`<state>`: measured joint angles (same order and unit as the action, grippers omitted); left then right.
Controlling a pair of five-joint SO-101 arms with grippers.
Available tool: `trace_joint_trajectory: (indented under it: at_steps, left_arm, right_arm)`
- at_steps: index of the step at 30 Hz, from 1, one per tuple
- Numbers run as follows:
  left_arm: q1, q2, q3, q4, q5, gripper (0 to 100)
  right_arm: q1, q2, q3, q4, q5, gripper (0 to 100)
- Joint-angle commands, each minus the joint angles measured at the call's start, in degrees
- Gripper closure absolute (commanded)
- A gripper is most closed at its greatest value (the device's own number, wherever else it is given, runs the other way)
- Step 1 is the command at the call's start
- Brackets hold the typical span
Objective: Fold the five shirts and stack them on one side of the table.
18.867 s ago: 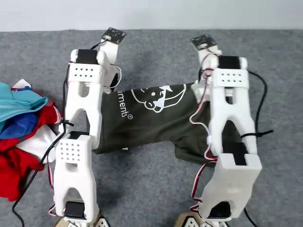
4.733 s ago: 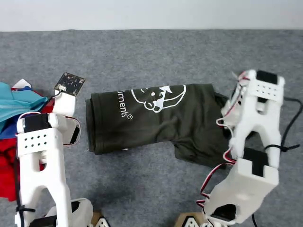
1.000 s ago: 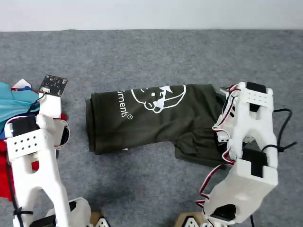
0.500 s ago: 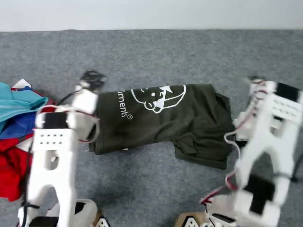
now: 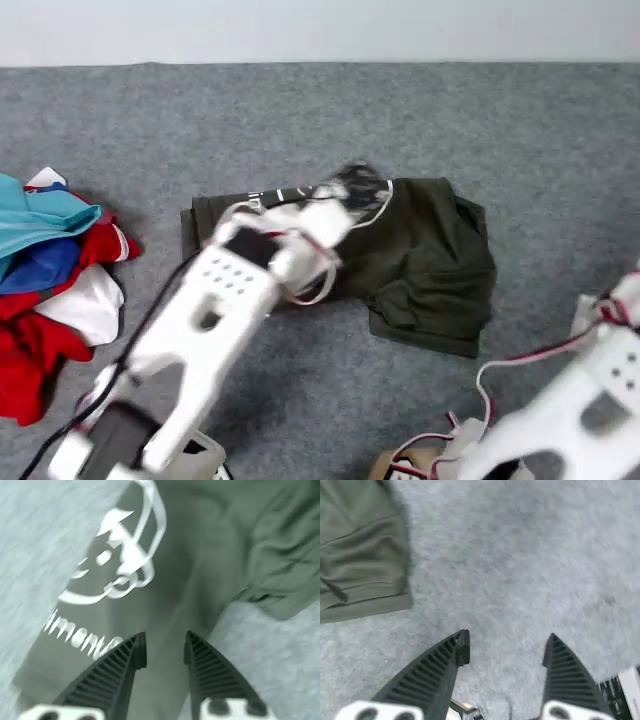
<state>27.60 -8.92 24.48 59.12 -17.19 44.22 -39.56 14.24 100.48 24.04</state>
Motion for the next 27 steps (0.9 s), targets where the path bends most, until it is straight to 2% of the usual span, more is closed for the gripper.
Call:
trace_joint_trajectory:
  at_steps: [1,12,16,21,27]
  left_arm:
    - [5.54,9.41,-12.97,2.99,0.53,86]
    - [15.12,40.18,-47.69,17.85,0.18,86]
    - [15.74,48.88,-59.91,27.08,0.09,84]
    - [17.41,56.7,-74.07,37.71,-3.6,80]
    - [19.69,63.65,-81.45,41.32,-6.24,80]
  right_arm:
    - [5.23,-6.64,1.23,2.33,0.62,73.5]
    - [6.9,-19.47,10.81,2.24,0.7,73.5]
    - [6.99,-21.49,12.48,2.24,0.7,73.5]
    - [6.99,-22.11,14.15,2.24,0.7,73.5]
    - [6.99,-22.11,14.33,2.24,0.7,73.5]
